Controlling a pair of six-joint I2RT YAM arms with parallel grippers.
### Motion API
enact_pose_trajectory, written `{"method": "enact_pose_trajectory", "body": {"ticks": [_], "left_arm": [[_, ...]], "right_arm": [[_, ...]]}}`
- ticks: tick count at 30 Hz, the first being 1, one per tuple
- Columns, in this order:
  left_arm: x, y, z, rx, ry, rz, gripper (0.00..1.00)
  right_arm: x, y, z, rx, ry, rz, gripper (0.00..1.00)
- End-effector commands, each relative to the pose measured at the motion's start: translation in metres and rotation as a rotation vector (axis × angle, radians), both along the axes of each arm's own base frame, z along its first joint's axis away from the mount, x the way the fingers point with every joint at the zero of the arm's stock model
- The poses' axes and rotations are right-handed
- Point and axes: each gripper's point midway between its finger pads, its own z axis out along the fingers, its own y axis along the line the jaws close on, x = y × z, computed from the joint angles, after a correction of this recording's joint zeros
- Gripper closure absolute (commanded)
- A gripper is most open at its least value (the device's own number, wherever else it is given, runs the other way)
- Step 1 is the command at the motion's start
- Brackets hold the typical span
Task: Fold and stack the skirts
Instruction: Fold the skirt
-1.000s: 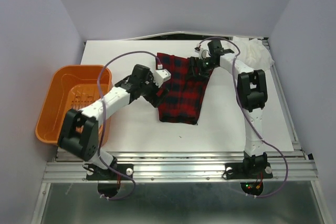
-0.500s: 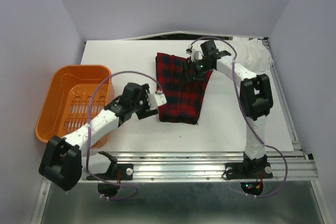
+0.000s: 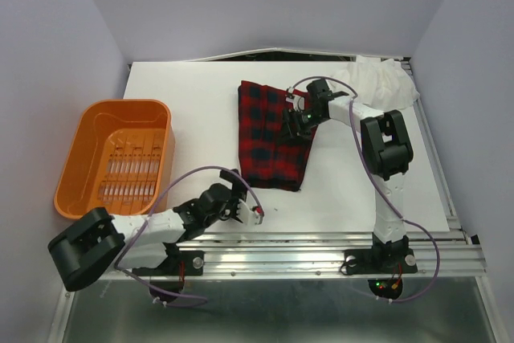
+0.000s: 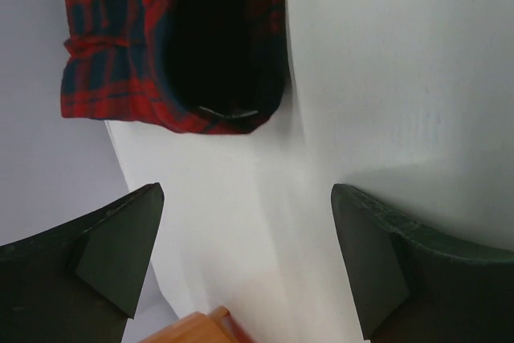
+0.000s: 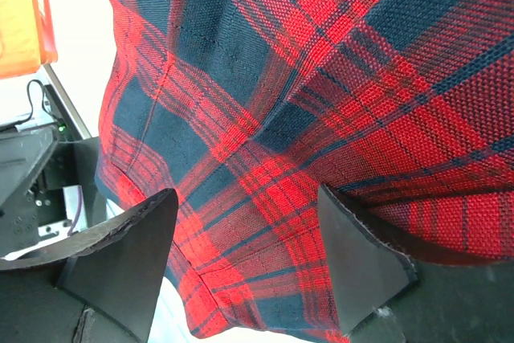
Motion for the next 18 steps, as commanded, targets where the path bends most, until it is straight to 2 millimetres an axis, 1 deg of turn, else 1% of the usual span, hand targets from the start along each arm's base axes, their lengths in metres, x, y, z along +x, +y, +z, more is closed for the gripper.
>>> {"method": "enact_pose_trajectory", "body": {"ticks": [1, 2, 3, 4, 7, 8, 9, 10, 11, 15, 17, 18], "left_arm": [[0.018, -0.021, 0.008, -0.052, -0.081, 0.032, 0.01], [0.024, -0.027, 0.006, -0.052, -0.084, 0.044, 0.01], [0.027, -0.033, 0.014, -0.081, -0.099, 0.049, 0.01], [0.028, -0.036, 0.003, -0.059, -0.076, 0.050, 0.01], [0.026, -0.055, -0.002, -0.075, -0.077, 0.019, 0.01], [0.022, -0.063, -0.002, -0.076, -0.080, 0.000, 0.01], [0.021, -0.068, -0.003, -0.084, -0.072, -0.001, 0.01], [0.025, -0.075, -0.004, -0.087, -0.071, 0.016, 0.01], [0.020, -0.082, -0.005, -0.100, -0.057, 0.017, 0.02], [0.026, -0.097, -0.007, -0.128, -0.037, 0.053, 0.01], [0.033, -0.105, -0.007, -0.142, -0.040, 0.082, 0.02], [0.036, -0.107, -0.006, -0.149, -0.040, 0.095, 0.04]], "right_arm": [[-0.012, -0.012, -0.047, -0.093, 0.044, 0.003, 0.25], [-0.014, -0.013, -0.050, -0.100, 0.051, 0.002, 0.25], [-0.014, -0.013, -0.051, -0.101, 0.051, 0.004, 0.25], [-0.015, -0.014, -0.053, -0.103, 0.056, 0.004, 0.25], [-0.016, -0.015, -0.060, -0.112, 0.073, 0.002, 0.25], [-0.016, -0.015, -0.062, -0.115, 0.077, 0.001, 0.25], [-0.017, -0.015, -0.064, -0.117, 0.083, 0.000, 0.25], [-0.019, -0.016, -0.064, -0.117, 0.086, 0.002, 0.25], [-0.020, -0.016, -0.066, -0.119, 0.089, 0.002, 0.26], [-0.023, -0.017, -0.065, -0.118, 0.095, 0.002, 0.26], [-0.024, -0.017, -0.067, -0.119, 0.102, -0.002, 0.26], [-0.024, -0.017, -0.067, -0.118, 0.104, -0.003, 0.27]]}}
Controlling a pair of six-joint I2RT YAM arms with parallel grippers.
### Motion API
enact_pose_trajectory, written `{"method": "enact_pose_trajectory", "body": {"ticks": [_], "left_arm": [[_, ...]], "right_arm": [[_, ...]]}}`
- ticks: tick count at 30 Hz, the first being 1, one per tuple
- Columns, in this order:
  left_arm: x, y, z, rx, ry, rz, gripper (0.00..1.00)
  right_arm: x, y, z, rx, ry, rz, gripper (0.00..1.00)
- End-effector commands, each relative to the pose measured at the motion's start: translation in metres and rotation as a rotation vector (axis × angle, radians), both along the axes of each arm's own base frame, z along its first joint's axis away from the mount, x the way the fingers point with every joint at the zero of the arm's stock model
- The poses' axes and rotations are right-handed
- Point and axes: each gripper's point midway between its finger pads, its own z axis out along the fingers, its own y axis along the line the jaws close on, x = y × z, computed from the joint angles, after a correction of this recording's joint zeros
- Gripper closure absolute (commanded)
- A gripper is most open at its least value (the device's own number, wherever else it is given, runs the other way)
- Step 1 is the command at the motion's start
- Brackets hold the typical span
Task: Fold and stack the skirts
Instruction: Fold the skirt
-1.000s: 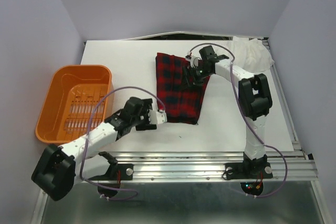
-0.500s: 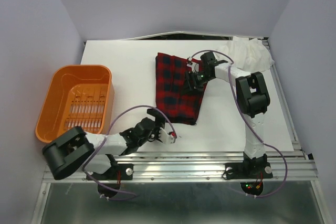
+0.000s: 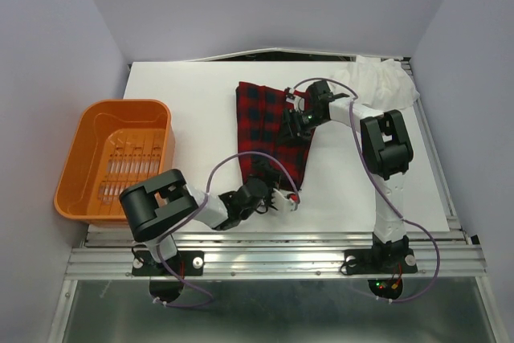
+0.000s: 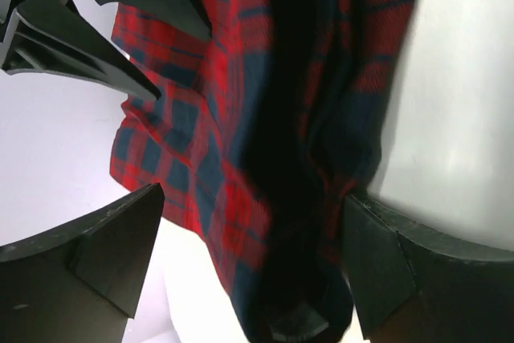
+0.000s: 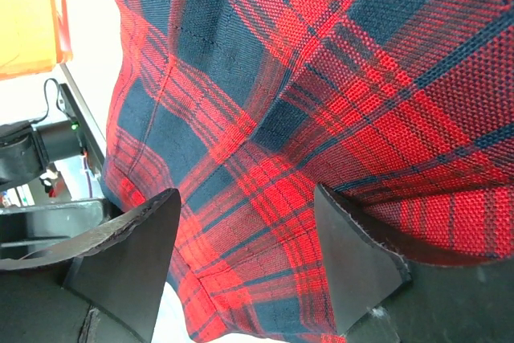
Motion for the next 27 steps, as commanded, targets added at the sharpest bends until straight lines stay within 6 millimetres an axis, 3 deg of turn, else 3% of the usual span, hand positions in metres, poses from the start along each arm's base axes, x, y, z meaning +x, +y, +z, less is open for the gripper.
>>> {"method": "enact_pose_trajectory", "body": {"ticks": [1, 4, 5, 8, 9, 11, 12, 15, 17, 20, 21, 24, 25, 27], "left_arm": [[0.005, -0.009, -0.012, -0.049, 0.067, 0.066, 0.05], [0.009, -0.012, -0.012, -0.051, 0.062, 0.085, 0.17], [0.010, -0.012, -0.012, -0.052, 0.062, 0.087, 0.31], [0.005, -0.010, -0.012, -0.035, 0.095, 0.076, 0.59], [0.002, -0.010, -0.012, -0.037, 0.120, 0.074, 0.80], [-0.006, -0.013, -0.006, -0.027, 0.185, 0.060, 1.00], [-0.010, -0.014, -0.004, -0.046, 0.232, 0.067, 1.00], [-0.032, -0.012, 0.002, -0.007, 0.372, 0.036, 1.00], [-0.049, -0.015, -0.002, 0.012, 0.469, -0.001, 1.00], [-0.074, -0.008, -0.007, 0.064, 0.623, -0.008, 1.00], [-0.083, -0.008, -0.007, 0.072, 0.668, -0.028, 1.00], [-0.101, -0.006, 0.003, 0.076, 0.770, -0.046, 1.00], [-0.106, -0.004, 0.010, 0.080, 0.794, -0.052, 1.00], [-0.117, -0.007, 0.019, 0.070, 0.842, -0.081, 1.00]], "right_arm": [[-0.023, -0.018, -0.063, -0.156, 0.097, -0.008, 0.27], [-0.022, -0.018, -0.064, -0.156, 0.098, -0.009, 0.27], [-0.021, -0.018, -0.063, -0.157, 0.096, -0.009, 0.27], [-0.021, -0.018, -0.060, -0.156, 0.090, -0.005, 0.27], [-0.020, -0.018, -0.057, -0.152, 0.084, -0.002, 0.27], [-0.017, -0.015, -0.046, -0.136, 0.068, -0.003, 0.27], [-0.016, -0.010, -0.038, -0.127, 0.050, 0.005, 0.27], [0.014, -0.002, 0.013, -0.096, -0.092, -0.019, 0.25], [0.045, 0.004, 0.053, -0.082, -0.218, -0.047, 0.20], [0.081, 0.002, 0.080, -0.126, -0.355, -0.091, 0.13], [0.099, 0.004, 0.103, -0.119, -0.432, -0.109, 0.12], [0.132, -0.007, 0.100, -0.164, -0.473, -0.158, 0.08], [0.148, -0.009, 0.117, -0.155, -0.523, -0.180, 0.06], [0.164, -0.012, 0.103, -0.168, -0.525, -0.192, 0.05]]}}
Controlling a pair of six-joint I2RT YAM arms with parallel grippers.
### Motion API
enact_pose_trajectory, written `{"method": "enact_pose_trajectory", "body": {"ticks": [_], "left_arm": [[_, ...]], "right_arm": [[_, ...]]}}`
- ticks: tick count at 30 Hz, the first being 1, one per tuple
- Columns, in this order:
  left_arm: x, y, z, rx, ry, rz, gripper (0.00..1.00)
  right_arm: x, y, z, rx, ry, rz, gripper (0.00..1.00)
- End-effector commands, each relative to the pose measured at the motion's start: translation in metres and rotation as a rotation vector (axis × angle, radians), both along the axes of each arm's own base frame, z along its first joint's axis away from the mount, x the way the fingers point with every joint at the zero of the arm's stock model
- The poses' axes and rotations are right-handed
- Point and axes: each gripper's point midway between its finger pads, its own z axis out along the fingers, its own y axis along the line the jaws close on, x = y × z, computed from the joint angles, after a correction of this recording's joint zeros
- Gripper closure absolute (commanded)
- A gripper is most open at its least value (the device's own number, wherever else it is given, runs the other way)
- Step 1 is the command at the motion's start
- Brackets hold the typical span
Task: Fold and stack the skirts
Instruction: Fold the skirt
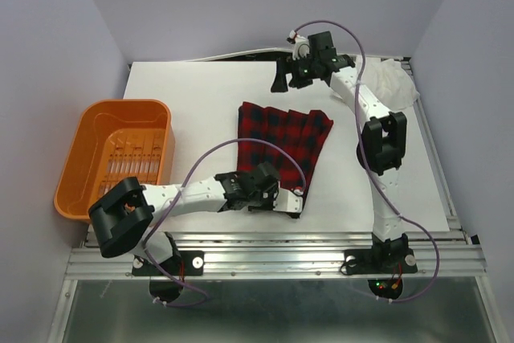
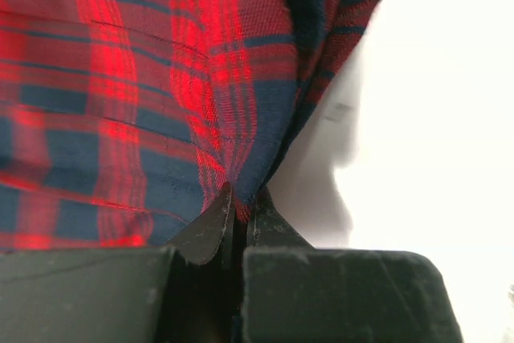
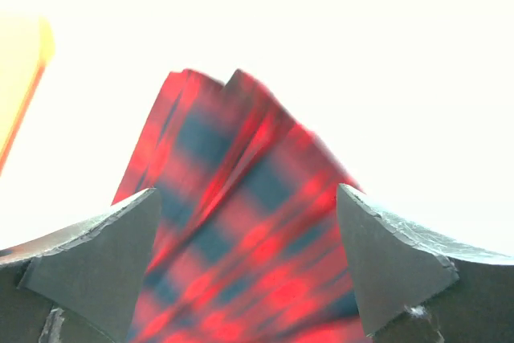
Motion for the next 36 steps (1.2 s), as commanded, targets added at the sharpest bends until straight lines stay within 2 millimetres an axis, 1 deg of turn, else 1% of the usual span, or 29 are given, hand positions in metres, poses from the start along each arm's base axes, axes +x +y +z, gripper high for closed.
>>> {"method": "enact_pose_trajectory", "body": {"ticks": [1, 2, 3, 4, 5, 6, 7, 8, 9, 10, 11, 12, 13, 14, 15, 16, 18, 19, 20, 22, 23, 24, 25, 26, 28, 31, 34, 35, 36], "left_arm": [[-0.046, 0.001, 0.029, -0.024, 0.215, -0.063, 1.00], [-0.052, 0.000, 0.033, -0.030, 0.245, -0.072, 1.00], [-0.056, 0.004, 0.034, -0.012, 0.268, -0.071, 1.00], [-0.056, 0.000, 0.042, -0.026, 0.272, -0.074, 1.00], [-0.058, 0.000, 0.045, -0.026, 0.283, -0.073, 1.00], [-0.059, 0.000, 0.050, -0.025, 0.293, -0.063, 1.00], [-0.059, 0.000, 0.053, -0.023, 0.296, -0.060, 1.00], [-0.059, 0.000, 0.056, -0.022, 0.302, -0.059, 1.00], [-0.060, 0.000, 0.059, -0.018, 0.310, -0.053, 1.00], [-0.060, -0.001, 0.067, -0.015, 0.311, -0.053, 1.00], [-0.060, -0.001, 0.070, -0.016, 0.310, -0.054, 1.00], [-0.060, -0.001, 0.073, -0.017, 0.312, -0.051, 1.00], [-0.060, 0.000, 0.076, -0.012, 0.317, -0.046, 1.00], [-0.058, -0.003, 0.082, -0.021, 0.307, -0.043, 1.00], [-0.056, -0.003, 0.085, -0.021, 0.304, -0.038, 1.00], [-0.055, -0.002, 0.085, -0.009, 0.306, -0.030, 1.00], [-0.046, -0.008, 0.099, -0.024, 0.272, -0.018, 1.00], [-0.046, -0.008, 0.102, -0.015, 0.274, -0.014, 1.00], [-0.042, -0.014, 0.112, -0.031, 0.267, -0.018, 1.00], [-0.041, -0.016, 0.119, -0.022, 0.276, -0.015, 1.00], [-0.037, -0.022, 0.126, -0.033, 0.272, -0.014, 1.00], [-0.036, -0.023, 0.130, -0.036, 0.270, -0.013, 1.00], [-0.034, -0.024, 0.133, -0.038, 0.269, -0.010, 1.00], [-0.030, -0.028, 0.139, -0.049, 0.262, -0.007, 1.00], [-0.021, -0.032, 0.146, -0.063, 0.255, 0.006, 1.00], [-0.014, -0.035, 0.150, -0.071, 0.262, 0.022, 1.00], [-0.002, -0.039, 0.152, -0.084, 0.262, 0.040, 1.00], [0.001, -0.038, 0.152, -0.086, 0.260, 0.043, 1.00], [0.004, -0.038, 0.151, -0.087, 0.259, 0.047, 1.00]], "right_arm": [[0.048, -0.022, -0.011, -0.086, -0.110, -0.066, 0.05], [0.054, -0.022, -0.020, -0.098, -0.125, -0.060, 0.05], [0.055, -0.022, -0.026, -0.101, -0.124, -0.052, 0.05], [0.055, -0.021, -0.035, -0.106, -0.119, -0.043, 0.05], [0.053, -0.020, -0.043, -0.105, -0.102, -0.034, 0.06], [0.046, -0.020, -0.059, -0.108, -0.065, -0.017, 0.09], [0.045, -0.020, -0.060, -0.110, -0.066, -0.007, 0.12], [0.037, -0.023, -0.075, -0.128, -0.032, 0.001, 0.18], [0.033, -0.027, -0.082, -0.149, -0.017, -0.003, 0.28], [0.032, -0.030, -0.083, -0.192, -0.038, -0.019, 0.33], [0.021, -0.037, -0.101, -0.222, 0.002, -0.025, 0.36], [0.016, -0.041, -0.103, -0.235, 0.004, -0.030, 0.42], [0.011, -0.041, -0.105, -0.233, 0.009, -0.023, 0.46], [0.004, -0.042, -0.100, -0.228, 0.008, -0.007, 0.48], [-0.010, -0.037, -0.109, -0.232, 0.040, 0.019, 0.53], [-0.018, -0.035, -0.112, -0.218, 0.063, 0.045, 0.55], [-0.042, -0.024, -0.121, -0.227, 0.114, 0.110, 0.60], [-0.049, -0.025, -0.124, -0.225, 0.135, 0.122, 0.61], [-0.061, -0.014, -0.124, -0.202, 0.158, 0.158, 0.63], [-0.075, 0.000, -0.121, -0.177, 0.169, 0.195, 0.63], [-0.084, 0.007, -0.122, -0.153, 0.192, 0.216, 0.63], [-0.087, 0.008, -0.121, -0.143, 0.199, 0.219, 0.63], [-0.096, 0.019, -0.119, -0.140, 0.202, 0.245, 0.63], [-0.099, 0.020, -0.119, -0.130, 0.216, 0.250, 0.63], [-0.114, 0.033, -0.115, -0.115, 0.226, 0.285, 0.64], [-0.124, 0.039, -0.111, -0.096, 0.241, 0.302, 0.64], [-0.143, 0.052, -0.105, -0.063, 0.266, 0.347, 0.64], [-0.145, 0.051, -0.105, -0.058, 0.268, 0.350, 0.64], [-0.153, 0.053, -0.107, -0.059, 0.281, 0.362, 0.64]]}}
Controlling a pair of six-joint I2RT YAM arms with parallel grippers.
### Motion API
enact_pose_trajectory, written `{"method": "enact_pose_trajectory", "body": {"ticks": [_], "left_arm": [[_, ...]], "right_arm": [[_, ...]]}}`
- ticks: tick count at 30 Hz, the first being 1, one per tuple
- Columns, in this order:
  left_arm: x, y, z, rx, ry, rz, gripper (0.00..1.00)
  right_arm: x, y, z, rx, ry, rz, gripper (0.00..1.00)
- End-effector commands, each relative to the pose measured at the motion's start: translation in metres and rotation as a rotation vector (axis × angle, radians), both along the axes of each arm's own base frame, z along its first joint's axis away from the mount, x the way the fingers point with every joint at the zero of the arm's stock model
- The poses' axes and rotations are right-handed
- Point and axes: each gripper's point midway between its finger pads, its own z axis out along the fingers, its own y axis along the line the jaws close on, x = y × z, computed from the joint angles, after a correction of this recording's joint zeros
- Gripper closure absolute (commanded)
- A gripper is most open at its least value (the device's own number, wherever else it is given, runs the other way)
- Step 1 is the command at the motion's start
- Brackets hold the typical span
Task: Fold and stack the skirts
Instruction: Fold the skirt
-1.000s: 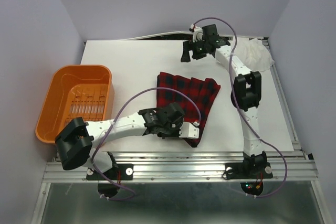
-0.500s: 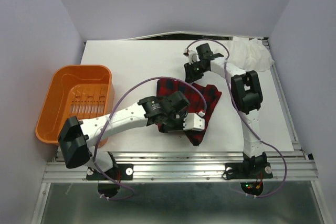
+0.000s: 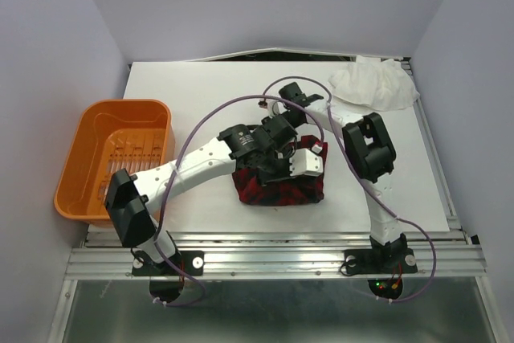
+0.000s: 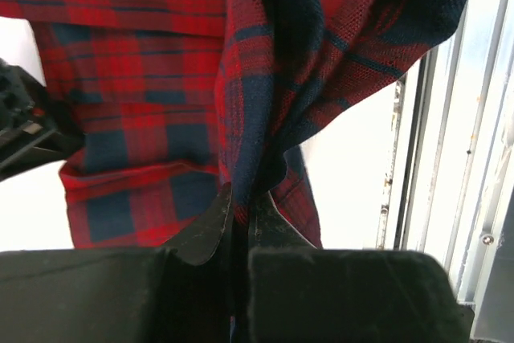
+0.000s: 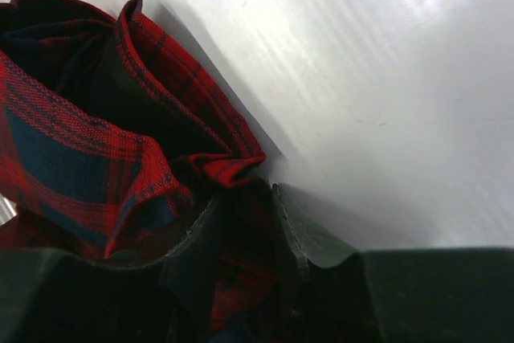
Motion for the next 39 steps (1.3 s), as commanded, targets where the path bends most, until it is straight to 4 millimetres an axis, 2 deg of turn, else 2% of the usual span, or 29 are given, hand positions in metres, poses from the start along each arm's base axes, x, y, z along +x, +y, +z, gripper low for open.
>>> {"method": "enact_pose_trajectory", "body": {"ticks": [1, 3, 4, 7, 12, 16, 19, 24, 32, 39], "left_arm": [[0.020, -0.006, 0.016, -0.057, -0.021, 0.024, 1.00], [0.031, -0.001, 0.006, -0.046, -0.006, 0.046, 1.00], [0.032, -0.003, 0.006, -0.052, -0.006, 0.041, 1.00], [0.051, 0.004, -0.008, -0.056, -0.002, 0.090, 1.00], [0.074, 0.003, -0.017, -0.087, -0.051, 0.130, 1.00], [0.081, 0.005, -0.029, -0.079, -0.068, 0.128, 1.00], [0.088, 0.003, -0.036, -0.084, -0.098, 0.110, 1.00], [0.097, 0.007, -0.062, -0.061, -0.134, 0.086, 0.99], [0.124, 0.013, -0.091, -0.031, -0.238, 0.167, 1.00], [0.134, 0.020, -0.092, -0.041, -0.304, 0.236, 1.00]], "right_arm": [[-0.032, 0.009, 0.020, 0.053, 0.060, 0.045, 0.64], [-0.042, 0.012, 0.019, 0.063, 0.078, 0.066, 0.64], [-0.044, 0.012, 0.019, 0.065, 0.085, 0.068, 0.64], [-0.051, 0.012, 0.017, 0.078, 0.112, 0.081, 0.64], [-0.063, 0.016, 0.019, 0.110, 0.144, 0.127, 0.65], [-0.073, 0.021, 0.018, 0.136, 0.179, 0.157, 0.65], [-0.073, 0.023, 0.019, 0.151, 0.186, 0.170, 0.65], [-0.077, 0.028, 0.014, 0.178, 0.244, 0.191, 0.65], [-0.082, 0.029, 0.005, 0.189, 0.292, 0.201, 0.68], [-0.099, 0.035, -0.009, 0.173, 0.336, 0.226, 0.72]]}}
